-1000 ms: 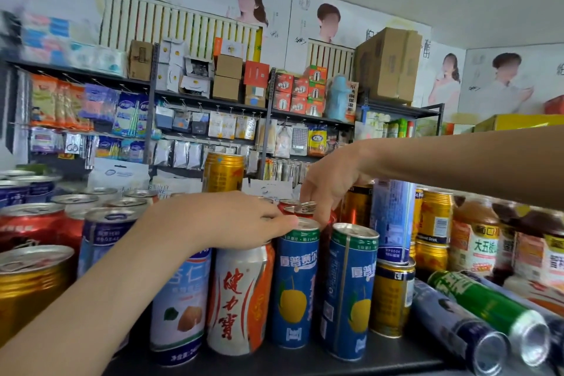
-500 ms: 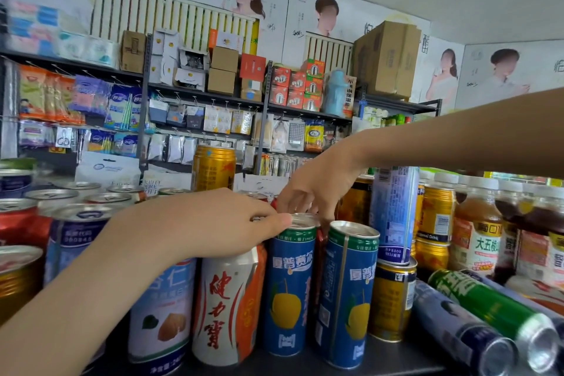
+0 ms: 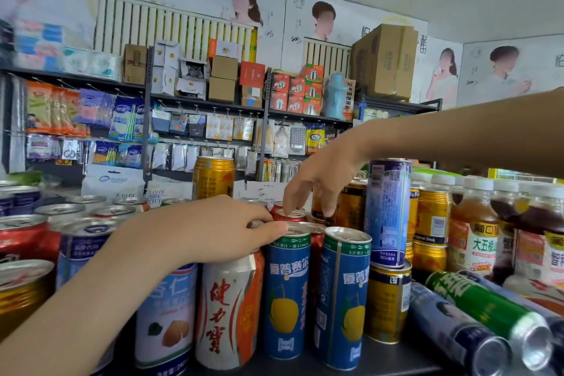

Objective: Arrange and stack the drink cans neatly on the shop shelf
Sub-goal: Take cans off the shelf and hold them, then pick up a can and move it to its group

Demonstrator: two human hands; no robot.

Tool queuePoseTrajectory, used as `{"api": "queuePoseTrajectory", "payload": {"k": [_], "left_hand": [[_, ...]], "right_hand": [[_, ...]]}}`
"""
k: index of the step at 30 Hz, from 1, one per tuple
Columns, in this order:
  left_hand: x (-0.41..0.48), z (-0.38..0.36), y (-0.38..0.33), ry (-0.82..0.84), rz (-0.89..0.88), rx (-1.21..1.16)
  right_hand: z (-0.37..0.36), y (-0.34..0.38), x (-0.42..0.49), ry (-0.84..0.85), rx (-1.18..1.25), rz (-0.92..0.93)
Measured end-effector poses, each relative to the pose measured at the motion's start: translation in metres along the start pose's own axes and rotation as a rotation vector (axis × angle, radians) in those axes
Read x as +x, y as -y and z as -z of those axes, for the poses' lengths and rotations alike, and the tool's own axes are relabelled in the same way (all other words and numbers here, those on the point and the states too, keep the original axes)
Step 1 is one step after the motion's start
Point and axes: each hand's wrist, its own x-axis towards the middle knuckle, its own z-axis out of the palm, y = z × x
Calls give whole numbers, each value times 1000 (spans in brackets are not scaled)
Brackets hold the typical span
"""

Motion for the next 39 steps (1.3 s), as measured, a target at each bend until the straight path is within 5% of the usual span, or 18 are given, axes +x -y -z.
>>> {"api": "queuePoseTrajectory", "payload": {"k": [5,11,14,21,30,39], "left_hand": [[-2,5,0,-118,0,-7],[-13,4,-22,-436,-52,-50],[-13,-1,-45,-512,-111,-72],[-4,-21,-92,-560,-68,-56],[0,-40,-127,-623,58,-45],[-7,-38,-137,-513,165,9]], "right_hand": [[10,11,-63,-238,-35,59],[-12,-10,-139,-881,79,-8],[-47,-32,-149,-1050,285,-117],[-92,-58,-136,-1123,580,-124],[-101,-66,-117,-1125,587,27],[-98,-60,-107,-1105,584,50]]}}
